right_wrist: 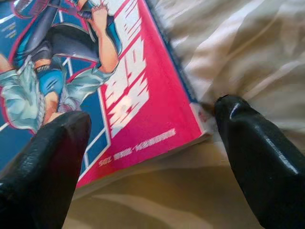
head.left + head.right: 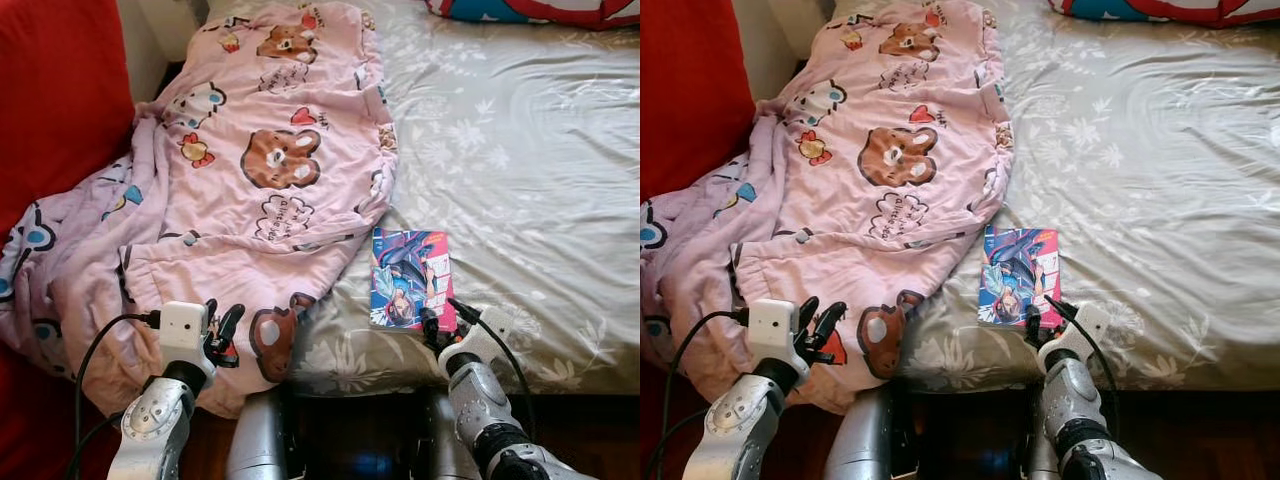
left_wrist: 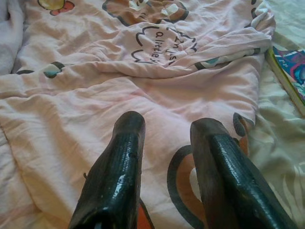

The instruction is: Clean up the room

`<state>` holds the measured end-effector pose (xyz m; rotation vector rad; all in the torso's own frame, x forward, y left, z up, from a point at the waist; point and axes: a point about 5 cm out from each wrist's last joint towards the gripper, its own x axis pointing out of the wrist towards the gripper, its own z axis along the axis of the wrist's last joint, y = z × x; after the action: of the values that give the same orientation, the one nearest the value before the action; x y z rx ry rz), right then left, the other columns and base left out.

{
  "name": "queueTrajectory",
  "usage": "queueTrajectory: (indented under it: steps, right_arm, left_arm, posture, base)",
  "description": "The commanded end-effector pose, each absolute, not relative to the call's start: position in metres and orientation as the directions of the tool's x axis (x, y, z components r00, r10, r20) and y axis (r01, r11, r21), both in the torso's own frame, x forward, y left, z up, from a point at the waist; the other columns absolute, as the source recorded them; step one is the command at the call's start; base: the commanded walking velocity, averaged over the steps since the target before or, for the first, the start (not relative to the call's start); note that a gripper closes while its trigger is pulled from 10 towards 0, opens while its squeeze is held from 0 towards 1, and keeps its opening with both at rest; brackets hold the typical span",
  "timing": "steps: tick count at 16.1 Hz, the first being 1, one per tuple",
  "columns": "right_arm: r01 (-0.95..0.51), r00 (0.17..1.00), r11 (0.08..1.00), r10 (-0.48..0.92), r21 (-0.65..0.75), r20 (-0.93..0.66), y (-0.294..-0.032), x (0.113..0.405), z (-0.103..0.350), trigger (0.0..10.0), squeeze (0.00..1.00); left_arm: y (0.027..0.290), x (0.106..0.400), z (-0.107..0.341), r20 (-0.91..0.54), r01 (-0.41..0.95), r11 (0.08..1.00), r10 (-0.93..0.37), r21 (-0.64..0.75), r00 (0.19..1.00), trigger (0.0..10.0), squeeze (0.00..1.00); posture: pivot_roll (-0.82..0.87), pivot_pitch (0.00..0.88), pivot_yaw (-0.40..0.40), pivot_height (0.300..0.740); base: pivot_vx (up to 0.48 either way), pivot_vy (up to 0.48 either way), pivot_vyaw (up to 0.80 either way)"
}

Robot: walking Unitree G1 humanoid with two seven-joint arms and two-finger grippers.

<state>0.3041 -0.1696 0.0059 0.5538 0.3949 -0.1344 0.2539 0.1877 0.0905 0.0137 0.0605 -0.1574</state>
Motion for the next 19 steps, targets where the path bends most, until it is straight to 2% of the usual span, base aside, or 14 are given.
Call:
queueTrajectory:
  steps: [1, 4, 7, 9, 13, 14, 15, 19]
  right_arm:
    - [0.232, 0.871, 0.809, 0.074, 0.540, -0.485, -0.149, 0.286, -0.015, 10.0, 0.00]
    - [0.202, 0.864, 0.742, 0.172, 0.640, -0.473, -0.135, 0.280, -0.020, 10.0, 0.00]
    - [0.154, 0.868, 0.735, 0.218, 0.661, -0.445, -0.126, 0.282, -0.017, 10.0, 0.00]
    - [0.227, 0.883, 0.755, 0.107, 0.615, -0.457, -0.141, 0.285, -0.015, 10.0, 0.00]
    - [0.347, 0.893, 0.735, -0.067, 0.583, -0.446, -0.173, 0.287, -0.011, 10.0, 0.00]
    - [0.400, 0.888, 0.717, -0.150, 0.571, -0.434, -0.187, 0.286, -0.009, 10.0, 0.00]
    - [0.407, 0.887, 0.714, -0.159, 0.570, -0.433, -0.189, 0.286, -0.009, 10.0, 0.00]
    - [0.564, 0.808, 0.659, -0.315, 0.498, -0.498, -0.213, 0.263, -0.023, 10.0, 0.00]
  left_arm:
    - [0.193, 0.248, 0.089, -0.087, 0.150, 0.988, -0.148, 0.019, 0.985, 10.0, 0.00]
    - [0.196, 0.244, 0.087, -0.099, 0.147, 0.989, -0.144, 0.024, 0.985, 10.0, 0.00]
    - [0.196, 0.245, 0.088, -0.106, 0.143, 0.989, -0.140, 0.029, 0.985, 10.0, 0.00]
    - [0.195, 0.247, 0.088, -0.105, 0.143, 0.989, -0.139, 0.031, 0.985, 10.0, 0.00]
    - [0.193, 0.252, 0.087, -0.103, 0.144, 0.989, -0.140, 0.034, 0.985, 10.0, 0.00]
    - [0.193, 0.255, 0.087, -0.097, 0.141, 0.990, -0.137, 0.032, 0.986, 10.0, 0.00]
    - [0.193, 0.256, 0.087, -0.097, 0.141, 0.990, -0.137, 0.032, 0.986, 10.0, 0.00]
    - [0.190, 0.259, 0.085, -0.099, 0.151, 0.988, -0.148, 0.023, 0.984, 10.0, 0.00]
  posture:
    - [0.17, 0.254, 0.136, 0.598]
    - [0.18, 0.261, 0.140, 0.598]
    - [0.18, 0.258, 0.140, 0.598]
    - [0.18, 0.250, 0.137, 0.598]
    - [0.17, 0.225, 0.129, 0.598]
    - [0.17, 0.218, 0.127, 0.598]
    - [0.17, 0.215, 0.127, 0.598]
    - [0.14, 0.201, 0.120, 0.598]
  base:
    - [0.000, 0.000, 0.00]
    - [0.000, 0.000, 0.00]
    - [0.000, 0.000, 0.00]
    - [0.000, 0.000, 0.00]
    - [0.000, 0.000, 0.00]
    - [0.000, 0.000, 0.00]
    - [0.000, 0.000, 0.00]
    - [0.000, 0.000, 0.00]
